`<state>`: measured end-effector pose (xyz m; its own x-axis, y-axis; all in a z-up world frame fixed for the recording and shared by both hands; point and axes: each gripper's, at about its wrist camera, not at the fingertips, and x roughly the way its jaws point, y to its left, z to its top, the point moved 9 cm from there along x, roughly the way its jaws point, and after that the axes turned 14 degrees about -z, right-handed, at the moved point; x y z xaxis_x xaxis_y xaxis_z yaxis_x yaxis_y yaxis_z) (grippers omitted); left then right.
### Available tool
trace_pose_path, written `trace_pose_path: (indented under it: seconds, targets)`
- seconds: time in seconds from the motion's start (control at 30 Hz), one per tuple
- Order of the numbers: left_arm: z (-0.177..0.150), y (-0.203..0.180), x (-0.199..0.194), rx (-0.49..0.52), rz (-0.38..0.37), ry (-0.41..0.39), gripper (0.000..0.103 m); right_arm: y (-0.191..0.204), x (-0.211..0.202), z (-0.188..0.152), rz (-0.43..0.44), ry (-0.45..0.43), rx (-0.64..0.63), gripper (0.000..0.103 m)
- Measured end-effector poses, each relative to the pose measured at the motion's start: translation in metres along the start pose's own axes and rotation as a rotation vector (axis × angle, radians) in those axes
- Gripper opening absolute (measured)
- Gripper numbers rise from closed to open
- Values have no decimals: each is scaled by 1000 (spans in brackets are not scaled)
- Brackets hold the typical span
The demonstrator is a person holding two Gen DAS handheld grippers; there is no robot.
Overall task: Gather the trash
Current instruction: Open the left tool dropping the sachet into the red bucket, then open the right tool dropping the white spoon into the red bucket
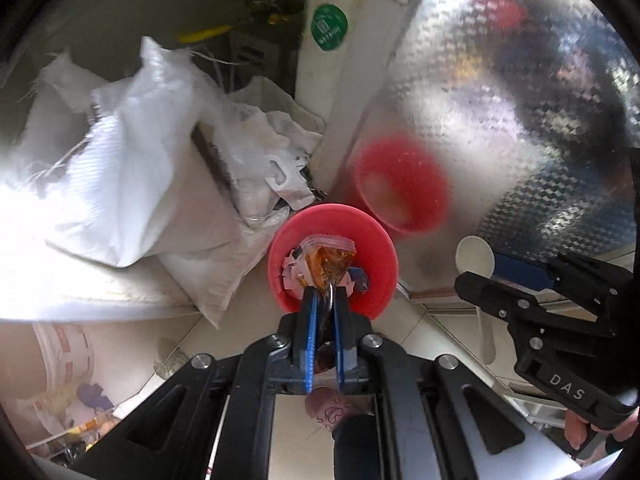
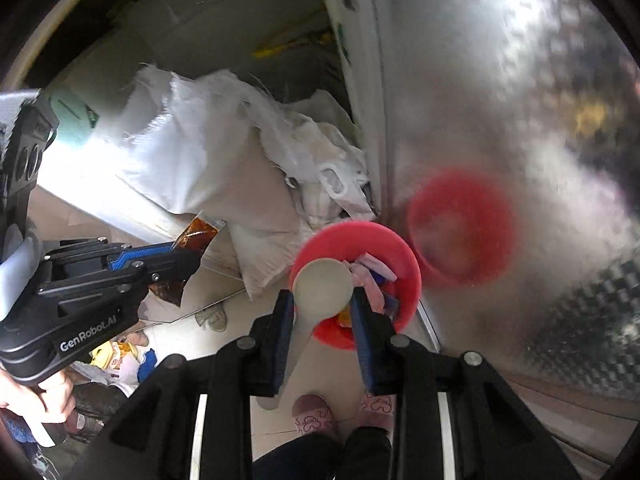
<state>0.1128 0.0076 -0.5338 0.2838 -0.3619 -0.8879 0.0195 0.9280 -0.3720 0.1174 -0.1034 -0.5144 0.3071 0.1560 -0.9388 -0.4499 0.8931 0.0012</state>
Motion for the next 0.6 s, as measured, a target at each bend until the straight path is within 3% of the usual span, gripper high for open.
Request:
trace_pose_path:
  seconds: [0.17,0.27,0.37,0.43,0.5,0.6]
  targets:
    - [8,-6,18,33,-20,20,7,-17,15,-9,-12,25,34,27]
    - [13,-11,23,63,-41,27,14,-23,20,-7,-22,29,55,27]
    - [18,-15,26,80,-49,25,31,-31,20,-6,-29,27,68,27]
    - [21,-19,25,84,-50,19,57,-35,23,-5,-32,28,72,27]
    - [23,-19,24,87,-48,13,70,-36,25,-4,-36,27,72,27]
    - [22,-17,22,75,-34,10,71,-36,25,-3,-34,29,61,27]
